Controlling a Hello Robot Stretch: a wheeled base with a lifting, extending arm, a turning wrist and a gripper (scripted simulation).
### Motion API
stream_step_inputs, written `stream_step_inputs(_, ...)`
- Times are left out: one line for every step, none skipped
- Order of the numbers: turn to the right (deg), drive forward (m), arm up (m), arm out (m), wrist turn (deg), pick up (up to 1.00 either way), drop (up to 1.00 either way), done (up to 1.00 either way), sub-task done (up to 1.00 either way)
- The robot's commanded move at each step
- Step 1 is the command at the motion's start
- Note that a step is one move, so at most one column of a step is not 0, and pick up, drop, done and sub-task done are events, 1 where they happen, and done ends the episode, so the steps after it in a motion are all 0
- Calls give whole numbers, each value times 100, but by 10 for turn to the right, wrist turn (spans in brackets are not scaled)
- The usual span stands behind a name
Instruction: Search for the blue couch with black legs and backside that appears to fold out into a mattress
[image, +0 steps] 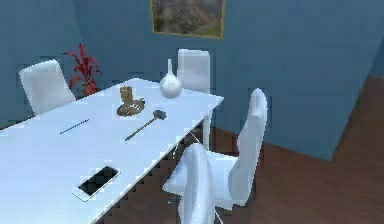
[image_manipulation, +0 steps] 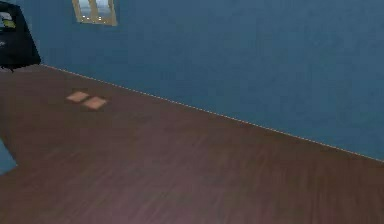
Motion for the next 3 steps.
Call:
stream_step_inputs(450, 0, 0, 0, 0, 0, 0, 0, 0)
stream_step_inputs(450, 0, 0, 0, 0, 0, 0, 0, 0)
stream_step_inputs(450, 0, 0, 0, 0, 0, 0, 0, 0)
